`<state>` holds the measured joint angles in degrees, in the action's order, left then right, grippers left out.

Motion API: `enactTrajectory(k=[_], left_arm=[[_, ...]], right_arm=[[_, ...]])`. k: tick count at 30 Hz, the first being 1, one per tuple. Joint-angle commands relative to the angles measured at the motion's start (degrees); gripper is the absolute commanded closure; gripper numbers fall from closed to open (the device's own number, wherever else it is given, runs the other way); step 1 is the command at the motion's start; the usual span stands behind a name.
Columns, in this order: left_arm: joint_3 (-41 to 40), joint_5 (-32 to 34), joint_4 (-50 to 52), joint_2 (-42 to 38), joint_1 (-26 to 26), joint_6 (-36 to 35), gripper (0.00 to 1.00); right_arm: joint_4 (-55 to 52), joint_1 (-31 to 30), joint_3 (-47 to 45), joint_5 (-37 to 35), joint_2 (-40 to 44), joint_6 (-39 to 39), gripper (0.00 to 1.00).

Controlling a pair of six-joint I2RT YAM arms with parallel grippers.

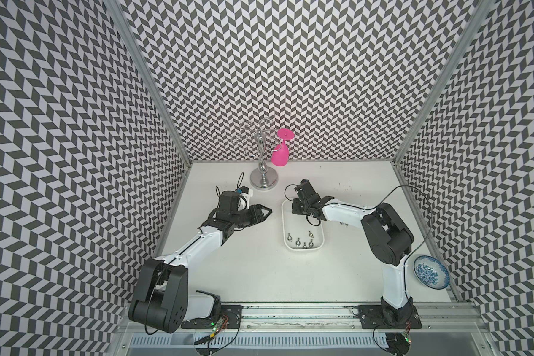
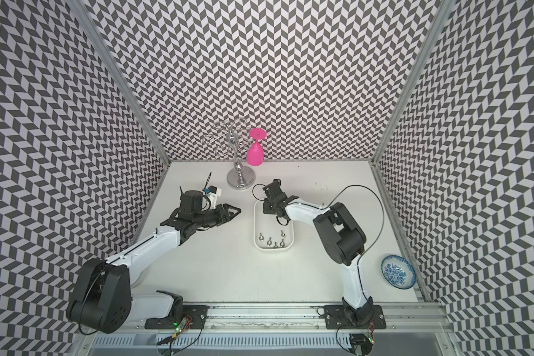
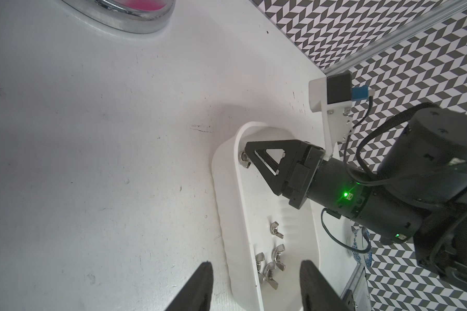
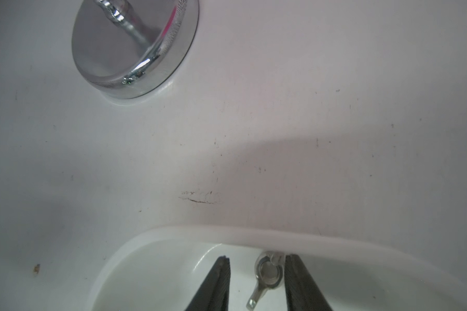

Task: Take out the wing nut from the storage box
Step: Pick up the wing nut from the storage box.

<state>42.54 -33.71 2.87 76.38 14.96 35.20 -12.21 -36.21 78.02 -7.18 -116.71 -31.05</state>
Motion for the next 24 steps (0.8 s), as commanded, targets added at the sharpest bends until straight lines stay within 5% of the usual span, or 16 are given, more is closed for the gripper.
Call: enactTrajectory(k=[1,17,24], left_arm=[[-0.8,-1.4,0.1,-1.3,-0.4,-1.0,0.45],[-1.4,-1.9,-0.9,-1.4,-0.5,-0.6,0.45],[-1.4,-2.0,-1.0,-1.4,-0.6,-0.3,0.45]], right_arm=[[0.4,0.2,0.3,-1.3,-0.5,-0.3,0.62],[-1.2,0.7,5.1,-3.6,-5.5,-0.2,0.62],[0.0,1.0,4.5,-3.6,-7.3,1.0,0.71]])
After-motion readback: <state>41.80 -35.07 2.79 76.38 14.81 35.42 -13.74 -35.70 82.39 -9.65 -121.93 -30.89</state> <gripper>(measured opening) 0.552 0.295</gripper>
